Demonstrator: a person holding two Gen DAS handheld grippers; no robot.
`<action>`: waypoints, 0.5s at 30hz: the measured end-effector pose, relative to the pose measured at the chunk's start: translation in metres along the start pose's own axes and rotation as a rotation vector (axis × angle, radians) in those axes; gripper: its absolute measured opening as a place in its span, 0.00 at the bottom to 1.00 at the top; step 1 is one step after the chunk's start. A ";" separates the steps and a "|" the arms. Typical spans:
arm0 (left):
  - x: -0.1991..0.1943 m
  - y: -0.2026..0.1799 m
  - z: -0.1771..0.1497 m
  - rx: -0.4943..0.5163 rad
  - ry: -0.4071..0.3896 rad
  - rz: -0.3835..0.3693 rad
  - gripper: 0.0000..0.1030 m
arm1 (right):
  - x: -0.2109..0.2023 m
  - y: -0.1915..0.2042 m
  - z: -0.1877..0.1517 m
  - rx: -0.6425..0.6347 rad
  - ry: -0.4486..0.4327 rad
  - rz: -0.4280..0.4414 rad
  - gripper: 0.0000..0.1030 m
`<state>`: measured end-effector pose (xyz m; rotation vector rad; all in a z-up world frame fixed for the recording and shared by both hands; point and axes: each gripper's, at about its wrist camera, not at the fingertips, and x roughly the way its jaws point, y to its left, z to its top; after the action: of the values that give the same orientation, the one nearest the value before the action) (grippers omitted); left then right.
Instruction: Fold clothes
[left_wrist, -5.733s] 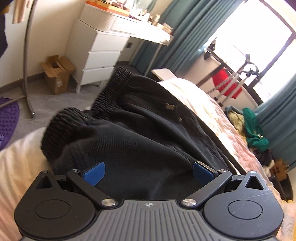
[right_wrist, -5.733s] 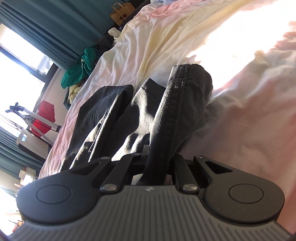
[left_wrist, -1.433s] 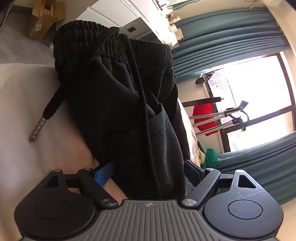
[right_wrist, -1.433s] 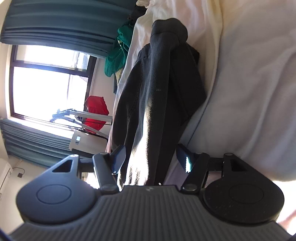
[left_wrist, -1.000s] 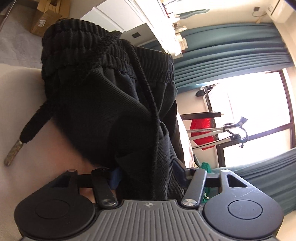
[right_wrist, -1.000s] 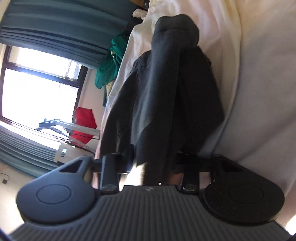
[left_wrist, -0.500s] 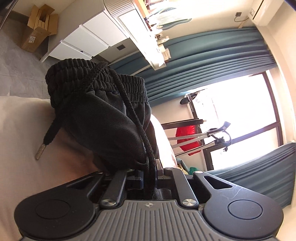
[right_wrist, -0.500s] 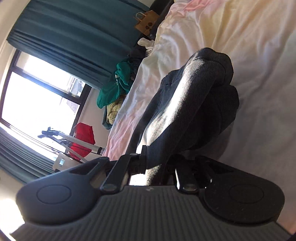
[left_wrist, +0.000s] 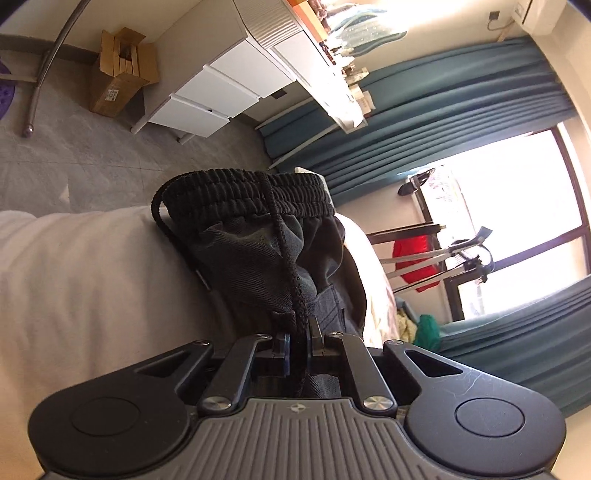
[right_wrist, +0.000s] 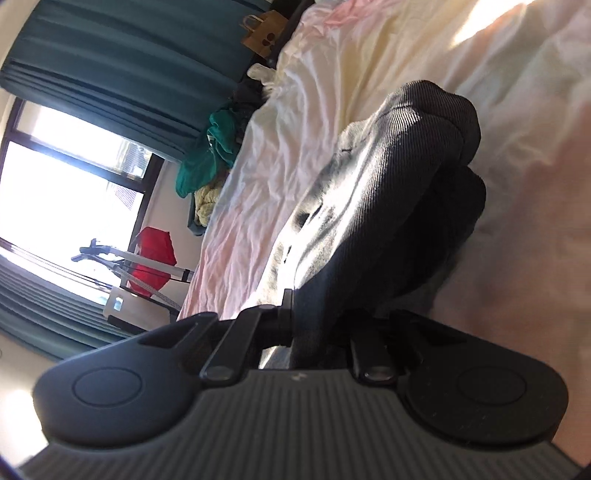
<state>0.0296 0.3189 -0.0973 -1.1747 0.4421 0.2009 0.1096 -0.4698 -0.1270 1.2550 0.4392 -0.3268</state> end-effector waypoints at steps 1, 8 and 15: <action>-0.001 0.001 -0.001 0.011 0.005 0.013 0.08 | 0.000 -0.010 -0.001 0.027 0.017 -0.015 0.12; 0.005 0.002 -0.005 0.012 0.009 0.060 0.10 | 0.005 -0.037 -0.006 0.186 0.027 0.032 0.15; 0.004 -0.017 -0.012 0.116 -0.029 0.148 0.13 | 0.016 -0.064 -0.005 0.328 -0.003 0.042 0.37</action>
<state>0.0367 0.3010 -0.0884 -1.0249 0.5089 0.3155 0.0929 -0.4825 -0.1893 1.5808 0.3646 -0.3749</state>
